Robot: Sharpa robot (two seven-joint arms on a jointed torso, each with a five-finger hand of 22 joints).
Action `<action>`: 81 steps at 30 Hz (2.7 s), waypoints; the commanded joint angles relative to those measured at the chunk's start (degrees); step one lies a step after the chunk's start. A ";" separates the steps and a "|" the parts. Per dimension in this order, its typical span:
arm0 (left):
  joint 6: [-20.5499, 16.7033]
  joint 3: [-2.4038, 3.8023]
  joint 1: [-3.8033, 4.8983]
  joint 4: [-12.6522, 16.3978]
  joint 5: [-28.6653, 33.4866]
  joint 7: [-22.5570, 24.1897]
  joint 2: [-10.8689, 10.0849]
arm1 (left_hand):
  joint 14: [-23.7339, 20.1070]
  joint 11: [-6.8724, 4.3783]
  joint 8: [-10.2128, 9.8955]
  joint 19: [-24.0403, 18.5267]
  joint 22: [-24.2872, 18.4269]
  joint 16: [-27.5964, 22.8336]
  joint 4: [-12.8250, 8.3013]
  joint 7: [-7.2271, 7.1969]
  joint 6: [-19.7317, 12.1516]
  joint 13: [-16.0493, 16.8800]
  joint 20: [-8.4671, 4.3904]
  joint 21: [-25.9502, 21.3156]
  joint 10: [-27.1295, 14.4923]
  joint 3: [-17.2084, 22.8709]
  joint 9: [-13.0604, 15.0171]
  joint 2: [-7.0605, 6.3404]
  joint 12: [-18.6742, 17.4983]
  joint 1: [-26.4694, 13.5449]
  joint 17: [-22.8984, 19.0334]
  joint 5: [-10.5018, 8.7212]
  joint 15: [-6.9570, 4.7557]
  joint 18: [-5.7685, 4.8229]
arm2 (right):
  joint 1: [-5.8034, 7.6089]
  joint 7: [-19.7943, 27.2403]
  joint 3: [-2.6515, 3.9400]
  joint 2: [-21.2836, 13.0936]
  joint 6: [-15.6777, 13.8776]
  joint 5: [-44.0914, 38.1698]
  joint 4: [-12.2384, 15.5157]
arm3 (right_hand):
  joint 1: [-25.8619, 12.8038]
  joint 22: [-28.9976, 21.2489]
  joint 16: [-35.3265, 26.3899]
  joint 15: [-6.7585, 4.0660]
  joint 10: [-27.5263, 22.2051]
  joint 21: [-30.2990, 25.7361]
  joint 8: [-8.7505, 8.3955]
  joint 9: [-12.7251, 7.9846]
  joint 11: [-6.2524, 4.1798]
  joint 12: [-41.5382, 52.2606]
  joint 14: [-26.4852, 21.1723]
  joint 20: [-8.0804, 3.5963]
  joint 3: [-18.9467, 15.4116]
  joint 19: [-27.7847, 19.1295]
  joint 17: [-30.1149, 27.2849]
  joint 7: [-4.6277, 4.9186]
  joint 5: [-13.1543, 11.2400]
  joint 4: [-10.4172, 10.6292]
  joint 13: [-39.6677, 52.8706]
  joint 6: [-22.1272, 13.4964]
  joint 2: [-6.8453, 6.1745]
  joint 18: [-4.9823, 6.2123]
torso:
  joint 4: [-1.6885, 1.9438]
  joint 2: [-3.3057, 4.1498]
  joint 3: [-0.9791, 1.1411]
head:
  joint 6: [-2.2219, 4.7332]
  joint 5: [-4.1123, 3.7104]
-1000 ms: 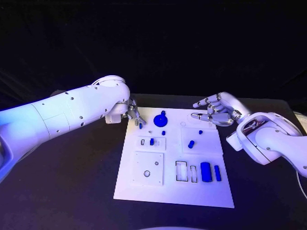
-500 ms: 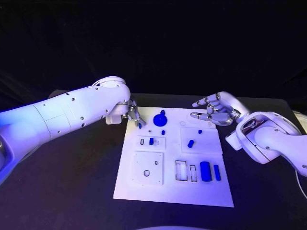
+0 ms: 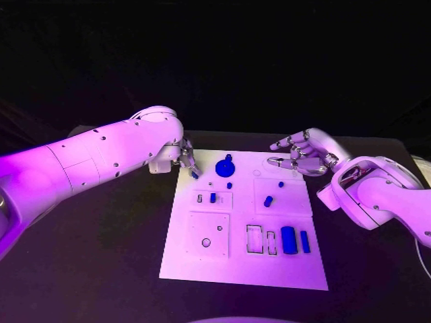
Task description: Assemble the parts on the task board
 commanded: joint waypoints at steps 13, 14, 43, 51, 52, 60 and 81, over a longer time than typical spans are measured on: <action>-9.08 -0.08 -0.24 7.41 5.06 1.25 -4.59 | 6.04 0.21 2.76 1.70 8.95 0.17 -4.80 0.30 -0.41 -0.27 0.26 0.04 0.47 18.07 1.44 -5.21 0.05 -3.45 15.07 0.36 0.27 0.14 | -0.05 0.01 -0.02 -0.11 1.07 -0.45 -0.04 | -0.15 1.42 -0.25 -0.51 -0.40 -0.26 -0.04 0.03 -0.01 -0.08 2.72 -0.04 -0.24 -0.50 -0.03 0.02 0.36 -0.09 0.05 0.52 0.26 0.74 | 0.14 -0.07 0.05 | -0.12 -0.07; -9.80 -0.09 -0.28 8.56 5.41 1.29 -5.26 | 6.04 0.18 2.94 1.72 8.98 0.17 -4.99 0.28 -0.41 -0.25 0.25 0.06 0.54 18.62 1.54 -5.44 0.10 -3.73 15.07 0.37 0.25 0.13 | -0.05 -0.01 -0.03 -0.13 1.08 -0.45 -0.05 | -0.15 1.42 -0.25 -0.51 -0.40 -0.26 -0.04 0.03 -0.01 -0.08 2.72 -0.04 -0.24 -0.50 -0.03 0.02 0.36 -0.09 0.05 0.52 0.26 0.74 | 0.18 -0.10 0.06 | -0.12 -0.11; -16.45 -1.05 -5.27 25.94 -4.16 2.23 -14.78 | 6.04 -0.09 4.12 2.06 9.50 0.17 -6.43 -0.01 -0.13 -0.24 0.11 0.42 1.05 21.75 2.11 -7.81 0.31 -4.65 15.07 0.31 0.13 0.00 | -0.17 -0.11 -0.17 0.01 1.46 -0.44 -0.26 | -0.14 1.44 -0.28 -0.52 -0.37 -0.25 -0.03 0.03 -0.02 -0.03 2.71 -0.04 -0.27 -0.48 -0.07 0.01 0.38 -0.09 0.07 0.54 0.28 0.73 | 0.02 0.04 0.01 | -0.56 0.60; -15.77 -1.05 -5.47 25.78 -5.03 1.92 -14.37 | 6.04 -0.09 4.16 2.07 9.52 0.17 -6.50 -0.01 -0.11 -0.34 0.11 0.43 1.03 21.88 2.12 -7.93 0.23 -4.66 15.07 0.29 0.12 -0.01 | -0.20 -0.09 -0.17 0.07 1.50 -0.44 -0.20 | -0.14 1.44 -0.28 -0.52 -0.37 -0.25 -0.03 0.03 -0.02 -0.03 2.71 -0.04 -0.27 -0.48 -0.07 0.01 0.38 -0.09 0.07 0.54 0.28 0.73 | 0.02 0.02 0.05 | -0.77 0.62; -15.72 -1.05 -5.48 25.78 -5.05 1.90 -14.36 | 6.04 -0.09 4.16 2.07 9.52 0.17 -6.50 -0.01 -0.11 -0.34 0.11 0.43 1.03 21.88 2.12 -7.93 0.23 -4.66 15.07 0.29 0.12 -0.01 | -0.20 -0.09 -0.17 0.07 1.50 -0.44 -0.20 | -0.14 1.44 -0.28 -0.52 -0.37 -0.25 -0.03 0.03 -0.02 -0.03 2.71 -0.04 -0.27 -0.48 -0.07 0.01 0.38 -0.09 0.07 0.54 0.28 0.73 | 0.02 0.02 0.05 | -0.77 0.62; -13.71 -1.06 -5.57 25.81 -5.29 1.10 -14.40 | 6.04 -0.12 4.28 2.05 9.50 0.17 -6.82 -0.03 -0.07 -0.42 0.09 0.39 1.10 22.29 2.15 -8.42 0.18 -4.60 15.07 0.18 0.12 0.00 | -0.21 -0.07 -0.17 0.04 1.53 -0.43 -0.21 | -0.14 1.44 -0.28 -0.52 -0.37 -0.25 -0.03 0.03 -0.02 -0.03 2.71 -0.04 -0.27 -0.48 -0.07 0.01 0.38 -0.09 0.07 0.54 0.28 0.73 | 0.05 -0.01 0.04 | -0.84 0.60; -12.25 -1.05 -5.68 27.17 -5.59 -0.18 -14.85 | 6.04 -0.14 4.55 2.16 9.70 0.17 -7.55 -0.01 0.16 -0.49 0.09 0.52 1.32 23.33 2.19 -9.44 0.15 -4.33 15.07 0.39 0.12 -0.05 | -0.30 -0.01 -0.18 0.15 1.59 -0.43 -0.32 | -0.14 1.44 -0.28 -0.52 -0.37 -0.25 -0.03 0.03 -0.02 -0.03 2.71 -0.04 -0.27 -0.48 -0.07 0.01 0.38 -0.09 0.07 0.54 0.28 0.73 | 0.10 -0.02 0.02 | -1.05 0.58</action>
